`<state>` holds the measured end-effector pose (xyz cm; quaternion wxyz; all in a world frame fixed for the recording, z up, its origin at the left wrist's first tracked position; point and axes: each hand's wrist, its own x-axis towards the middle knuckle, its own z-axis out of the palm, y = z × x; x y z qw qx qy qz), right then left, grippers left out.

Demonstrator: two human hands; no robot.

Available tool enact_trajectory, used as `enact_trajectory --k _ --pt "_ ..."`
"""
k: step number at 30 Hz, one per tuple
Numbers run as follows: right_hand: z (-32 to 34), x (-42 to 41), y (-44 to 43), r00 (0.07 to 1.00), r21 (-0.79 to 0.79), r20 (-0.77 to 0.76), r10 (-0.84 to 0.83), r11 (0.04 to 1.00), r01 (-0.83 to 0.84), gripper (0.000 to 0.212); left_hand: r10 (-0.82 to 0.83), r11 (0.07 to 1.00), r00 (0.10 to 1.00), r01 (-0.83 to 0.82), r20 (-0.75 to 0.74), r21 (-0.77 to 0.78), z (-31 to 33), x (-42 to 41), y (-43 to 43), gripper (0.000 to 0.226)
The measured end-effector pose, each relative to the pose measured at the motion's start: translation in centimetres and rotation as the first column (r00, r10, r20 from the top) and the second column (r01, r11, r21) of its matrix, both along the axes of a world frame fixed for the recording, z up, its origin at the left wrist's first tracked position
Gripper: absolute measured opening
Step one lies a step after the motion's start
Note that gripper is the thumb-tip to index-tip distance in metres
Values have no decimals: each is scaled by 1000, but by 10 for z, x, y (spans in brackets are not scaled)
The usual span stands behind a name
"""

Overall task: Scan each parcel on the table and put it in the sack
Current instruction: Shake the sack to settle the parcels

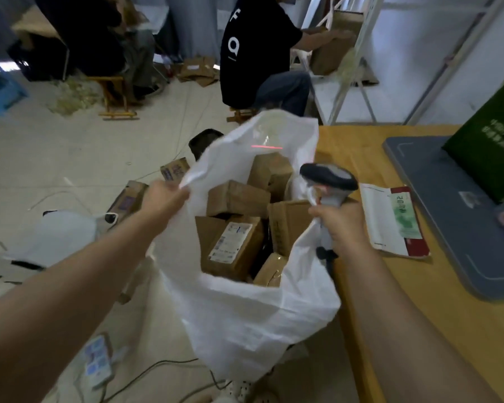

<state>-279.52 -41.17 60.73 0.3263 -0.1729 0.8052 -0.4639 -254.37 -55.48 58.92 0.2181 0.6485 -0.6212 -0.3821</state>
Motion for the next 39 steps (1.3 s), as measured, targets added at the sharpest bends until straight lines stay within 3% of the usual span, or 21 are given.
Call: enact_trajectory --k 2,4,8,12,16,21,22,24,26,30,33,37,39 --pt "-29 2 13 999 160 -29 16 987 -12 21 -62 990 991 47 115 132 -35 1 18 27" --pt "-42 0 21 998 222 -33 -46 974 53 26 -7 984 993 -14 114 175 -49 -3 26 26" --pt "-18 -20 15 986 122 -69 -150 980 158 34 70 997 998 -70 -6 29 -21 -16 4 26" --pt "-10 -19 20 973 -7 -49 -227 974 227 36 38 998 999 -40 -39 -38 -14 -20 -4 7" --pt "-39 -3 36 986 182 -49 -158 970 164 42 0 997 995 -7 96 71 -49 -6 -1 23" --pt "-40 -6 53 976 160 -45 -212 963 217 52 -81 992 985 65 153 109 -51 -24 3 19" --pt "-37 -6 58 975 149 -40 -220 963 223 54 -117 989 968 92 222 116 -46 -33 6 24" --pt "-29 -5 71 973 134 -30 -228 964 230 56 -150 987 889 111 432 115 -39 -53 18 54" --pt "-23 -1 89 979 158 1 -204 967 202 47 -206 977 850 210 485 47 -34 -73 41 72" --pt "-1 12 137 957 191 240 -165 974 120 21 -572 800 717 596 398 76 -25 -116 104 81" --pt "13 10 180 883 145 432 -183 981 132 29 -748 632 571 769 340 97 -17 -154 155 66" --pt "29 -19 250 721 -23 624 -300 916 401 29 -893 431 399 892 208 137 -4 -204 227 58" --pt "38 -42 292 621 -178 721 -308 783 595 63 -933 347 328 928 145 137 5 -226 266 55"
